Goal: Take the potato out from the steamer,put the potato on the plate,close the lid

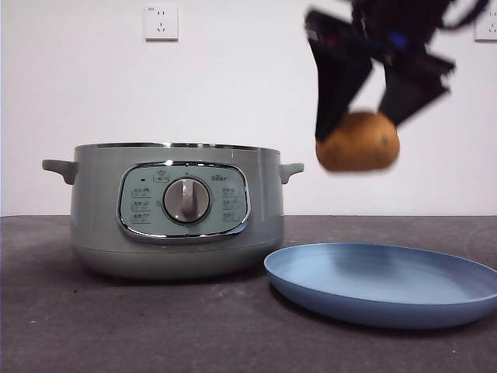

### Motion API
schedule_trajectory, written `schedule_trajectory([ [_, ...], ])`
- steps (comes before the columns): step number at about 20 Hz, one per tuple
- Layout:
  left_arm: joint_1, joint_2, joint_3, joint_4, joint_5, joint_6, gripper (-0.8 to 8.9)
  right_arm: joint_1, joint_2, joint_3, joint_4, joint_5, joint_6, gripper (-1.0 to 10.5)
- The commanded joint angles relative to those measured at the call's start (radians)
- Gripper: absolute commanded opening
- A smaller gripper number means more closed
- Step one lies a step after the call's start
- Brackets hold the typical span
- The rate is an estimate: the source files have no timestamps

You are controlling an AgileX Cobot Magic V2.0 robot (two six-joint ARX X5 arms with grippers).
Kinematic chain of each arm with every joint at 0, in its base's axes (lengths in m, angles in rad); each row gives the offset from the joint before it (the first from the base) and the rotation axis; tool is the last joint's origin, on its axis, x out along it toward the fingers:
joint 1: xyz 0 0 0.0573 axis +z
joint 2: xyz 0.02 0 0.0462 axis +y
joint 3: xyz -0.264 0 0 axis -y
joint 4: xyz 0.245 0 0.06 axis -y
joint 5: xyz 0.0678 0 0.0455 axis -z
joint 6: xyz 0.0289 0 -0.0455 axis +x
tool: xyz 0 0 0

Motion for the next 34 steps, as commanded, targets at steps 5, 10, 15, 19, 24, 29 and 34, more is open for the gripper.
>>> schedule_trajectory([
  [5,0.002,0.037,0.005,0.059,0.053,-0.007,-0.09,-0.056,0.008,-0.226,0.243,-0.034,0.034,-0.1],
  [10,0.001,0.099,0.005,0.098,0.072,-0.006,-0.09,-0.121,0.032,-0.337,0.359,-0.085,0.034,-0.1],
  [15,0.001,0.171,0.005,0.174,0.112,-0.006,-0.09,-0.156,0.042,-0.361,0.373,-0.138,0.030,-0.1],
  [19,0.000,0.256,0.005,0.232,0.163,-0.003,-0.09,-0.163,0.043,-0.362,0.355,-0.137,0.043,2.4],
  [24,-0.031,0.388,0.005,0.335,0.162,0.016,-0.09,-0.163,0.045,-0.362,0.325,-0.136,0.056,5.4],
  [29,-0.061,0.513,0.005,0.443,0.159,0.018,-0.09,-0.163,0.041,-0.360,0.338,-0.130,0.060,5.4],
  [34,-0.077,0.620,0.005,0.500,0.156,0.043,-0.09,-0.169,-0.081,-0.335,0.342,-0.127,0.077,5.4],
])
